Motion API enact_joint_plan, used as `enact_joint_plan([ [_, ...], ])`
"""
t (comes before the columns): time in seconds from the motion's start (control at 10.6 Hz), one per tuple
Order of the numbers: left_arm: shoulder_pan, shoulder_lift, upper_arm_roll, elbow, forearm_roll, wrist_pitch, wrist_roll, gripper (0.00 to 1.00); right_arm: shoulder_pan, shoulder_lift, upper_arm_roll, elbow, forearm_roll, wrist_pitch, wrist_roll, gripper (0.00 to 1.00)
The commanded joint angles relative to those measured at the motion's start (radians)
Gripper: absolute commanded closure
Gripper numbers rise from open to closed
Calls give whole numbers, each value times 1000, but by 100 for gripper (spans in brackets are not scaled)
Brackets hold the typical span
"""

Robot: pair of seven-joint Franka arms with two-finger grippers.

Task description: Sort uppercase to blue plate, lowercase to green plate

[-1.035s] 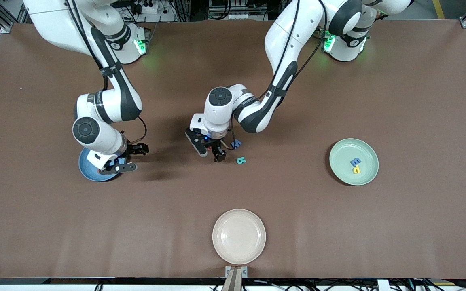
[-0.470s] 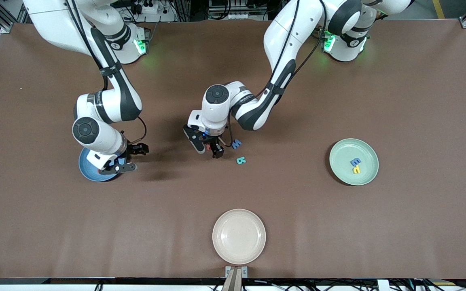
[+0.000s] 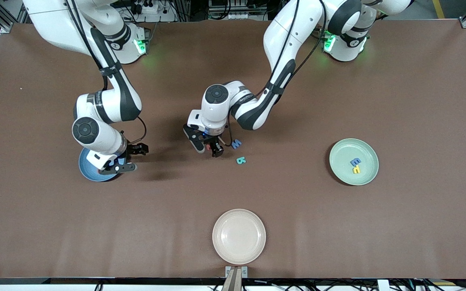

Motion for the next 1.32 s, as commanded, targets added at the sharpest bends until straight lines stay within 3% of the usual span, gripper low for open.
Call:
enact_joint_plan([
  [0.0, -3, -4, 2, -7, -16, -11, 23, 33, -12, -7, 9, -9, -1, 7, -2, 0],
  [0.38, -5, 1, 2, -7, -14, -11, 23, 35, -12, -7, 9, -9, -2, 7, -3, 0],
  [0.47, -5, 2, 2, -7, -11, -11, 25, 42, -12, -7, 9, -9, -2, 7, -3, 0],
  [0.56, -5, 2, 2, -8, -9, -11, 26, 63, -12, -7, 9, -9, -2, 7, -3, 0],
  [0.66, -5, 2, 2, -8, -11, -11, 23, 90, -13, -7, 9, -9, -2, 7, -3, 0],
  [0.75, -5, -2, 2, -8, -12, -11, 22, 100, -12, -6, 9, -9, -2, 7, -3, 0],
  [0.94, -2, -30, -1, -18, -23, -120, 19, 100, -12, -6, 9, -9, -2, 7, -3, 0],
  [1.22, 87, -200, 22, -19, -43, -448, 25, 100, -4, -6, 11, -6, 5, 1, 17, 0],
])
